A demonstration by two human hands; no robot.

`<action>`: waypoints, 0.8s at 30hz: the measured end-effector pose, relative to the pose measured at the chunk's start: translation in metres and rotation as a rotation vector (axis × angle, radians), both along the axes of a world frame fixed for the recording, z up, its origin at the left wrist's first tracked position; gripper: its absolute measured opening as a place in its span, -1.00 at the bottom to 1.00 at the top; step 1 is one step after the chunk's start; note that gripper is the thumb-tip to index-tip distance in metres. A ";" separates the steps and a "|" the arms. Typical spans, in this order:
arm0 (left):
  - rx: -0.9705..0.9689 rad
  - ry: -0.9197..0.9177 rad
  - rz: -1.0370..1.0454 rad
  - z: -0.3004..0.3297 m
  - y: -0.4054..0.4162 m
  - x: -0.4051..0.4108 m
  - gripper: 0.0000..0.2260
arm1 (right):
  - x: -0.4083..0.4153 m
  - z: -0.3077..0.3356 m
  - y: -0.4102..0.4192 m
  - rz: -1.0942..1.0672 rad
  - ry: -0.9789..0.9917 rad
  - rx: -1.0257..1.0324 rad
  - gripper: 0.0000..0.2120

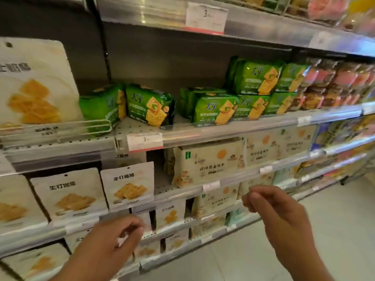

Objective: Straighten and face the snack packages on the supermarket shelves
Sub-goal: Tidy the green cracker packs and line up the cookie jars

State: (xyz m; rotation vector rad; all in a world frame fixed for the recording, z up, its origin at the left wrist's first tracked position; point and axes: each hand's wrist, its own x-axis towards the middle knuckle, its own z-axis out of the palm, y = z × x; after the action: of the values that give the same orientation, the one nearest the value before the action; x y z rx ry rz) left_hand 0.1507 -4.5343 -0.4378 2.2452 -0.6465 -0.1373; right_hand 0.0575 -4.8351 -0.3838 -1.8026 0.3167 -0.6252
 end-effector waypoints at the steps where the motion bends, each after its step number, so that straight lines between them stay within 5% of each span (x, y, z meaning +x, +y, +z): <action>1: -0.006 -0.027 0.052 0.004 0.003 0.003 -0.89 | 0.020 0.012 -0.003 0.058 -0.023 -0.025 -0.77; 7: -0.038 -0.324 0.338 0.052 0.011 0.057 -0.84 | 0.140 0.070 0.009 0.354 -0.131 -0.378 -0.92; 11: -0.025 -0.617 0.458 0.102 0.012 0.109 -0.72 | 0.214 0.109 0.030 0.379 -0.204 -0.718 -0.73; 17: 0.197 -0.625 0.723 0.131 -0.002 0.152 -0.46 | 0.291 0.137 0.048 0.481 -0.040 -1.128 -0.43; 24: 0.387 -0.624 0.843 0.130 -0.019 0.156 -0.60 | 0.319 0.131 0.051 0.692 0.081 -1.288 -0.46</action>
State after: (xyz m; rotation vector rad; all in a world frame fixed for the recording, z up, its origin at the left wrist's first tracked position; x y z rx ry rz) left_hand 0.3067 -4.5529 -0.3077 2.7499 0.0937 0.9516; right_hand 0.3765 -4.7836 -0.2528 -2.9139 -0.8457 -0.2115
